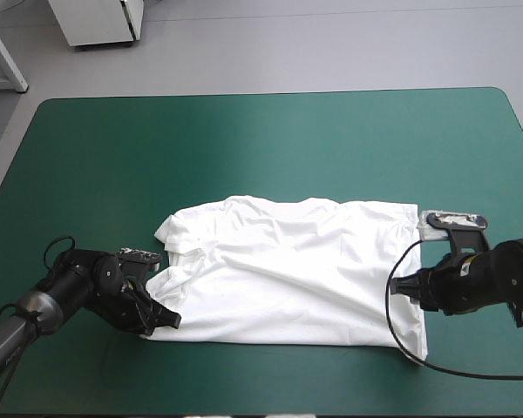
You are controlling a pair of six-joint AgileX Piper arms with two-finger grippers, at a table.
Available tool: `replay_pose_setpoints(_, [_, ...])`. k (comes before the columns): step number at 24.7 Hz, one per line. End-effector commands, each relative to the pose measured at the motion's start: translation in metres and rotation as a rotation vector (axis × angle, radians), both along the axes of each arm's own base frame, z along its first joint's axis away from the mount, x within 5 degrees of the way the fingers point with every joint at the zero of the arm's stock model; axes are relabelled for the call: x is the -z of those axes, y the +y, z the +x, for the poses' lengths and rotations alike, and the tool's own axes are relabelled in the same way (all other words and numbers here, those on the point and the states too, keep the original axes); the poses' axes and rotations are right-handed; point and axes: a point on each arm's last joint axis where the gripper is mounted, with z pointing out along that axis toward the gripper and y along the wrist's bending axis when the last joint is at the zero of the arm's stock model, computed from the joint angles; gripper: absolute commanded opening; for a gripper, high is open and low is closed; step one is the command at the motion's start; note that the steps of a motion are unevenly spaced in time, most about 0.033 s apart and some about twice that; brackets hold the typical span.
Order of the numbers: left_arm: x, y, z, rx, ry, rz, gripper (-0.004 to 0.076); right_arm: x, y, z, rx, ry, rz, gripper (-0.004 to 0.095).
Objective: Fold the cloth
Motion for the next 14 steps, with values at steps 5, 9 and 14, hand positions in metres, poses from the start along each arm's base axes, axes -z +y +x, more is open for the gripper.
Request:
replay_pose_setpoints(5, [0.01, -0.002, 0.0, 0.006, 0.003, -0.009, -0.0009, 0.062, -0.004, -0.017, -0.029, 0.184, -0.045, 0.0493])
replay_pose_setpoints(9, [0.01, -0.002, 0.0, 0.005, -0.004, -0.01, -0.0009, 0.079, -0.006, -0.019, -0.035, 0.185, -0.066, 0.0492])
replay_pose_setpoints(14, [0.01, -0.002, 0.001, 0.005, -0.006, -0.01, -0.0009, 0.087, -0.004, -0.015, -0.019, 0.129, -0.039, 0.0488])
